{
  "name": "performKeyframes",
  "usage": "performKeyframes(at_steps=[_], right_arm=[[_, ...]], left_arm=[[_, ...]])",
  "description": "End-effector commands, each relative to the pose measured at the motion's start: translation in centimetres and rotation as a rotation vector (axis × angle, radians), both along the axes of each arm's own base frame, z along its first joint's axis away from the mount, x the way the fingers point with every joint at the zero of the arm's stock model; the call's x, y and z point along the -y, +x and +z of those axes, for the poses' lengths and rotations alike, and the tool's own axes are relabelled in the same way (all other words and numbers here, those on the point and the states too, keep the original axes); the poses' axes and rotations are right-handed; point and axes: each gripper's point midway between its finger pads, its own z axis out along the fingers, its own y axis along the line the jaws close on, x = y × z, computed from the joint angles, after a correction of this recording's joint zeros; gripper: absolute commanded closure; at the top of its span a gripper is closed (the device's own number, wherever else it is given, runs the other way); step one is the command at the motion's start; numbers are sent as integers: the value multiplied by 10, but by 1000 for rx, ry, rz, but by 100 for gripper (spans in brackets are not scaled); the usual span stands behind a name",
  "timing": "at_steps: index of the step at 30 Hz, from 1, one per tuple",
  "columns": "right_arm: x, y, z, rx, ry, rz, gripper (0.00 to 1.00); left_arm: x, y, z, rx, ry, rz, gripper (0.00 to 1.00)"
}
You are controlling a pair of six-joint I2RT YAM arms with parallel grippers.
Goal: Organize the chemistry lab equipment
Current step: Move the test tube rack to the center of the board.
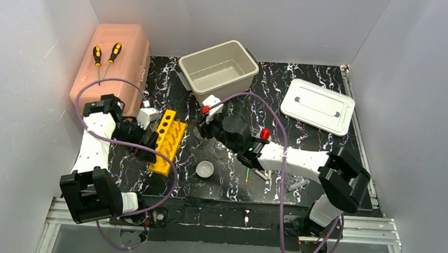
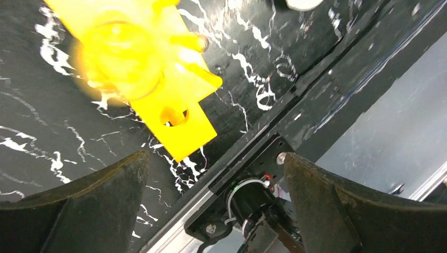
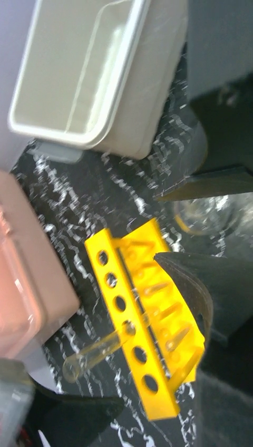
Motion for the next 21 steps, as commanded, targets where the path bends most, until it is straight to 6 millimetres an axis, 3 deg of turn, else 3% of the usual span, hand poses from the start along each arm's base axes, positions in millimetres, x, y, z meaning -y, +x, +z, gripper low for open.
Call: performKeyframes(at_steps=[1, 6, 9, 16, 21], right_arm=[[47, 21, 11, -53, 32, -132, 55], [62, 27, 9, -88, 53, -163, 63], [69, 31, 9, -88, 52, -182, 65], [77, 37, 6, -94, 50, -207, 72], [83, 40, 1, -94, 43, -230, 76]], left_arm=[[-12, 12, -37, 59, 148, -40, 1], [-22, 33, -55, 94, 202, 23, 1], [-22, 41, -62, 110, 213, 55, 8], [-27, 62, -74, 131, 247, 132, 34], [-40, 80, -81, 154, 312, 203, 59]])
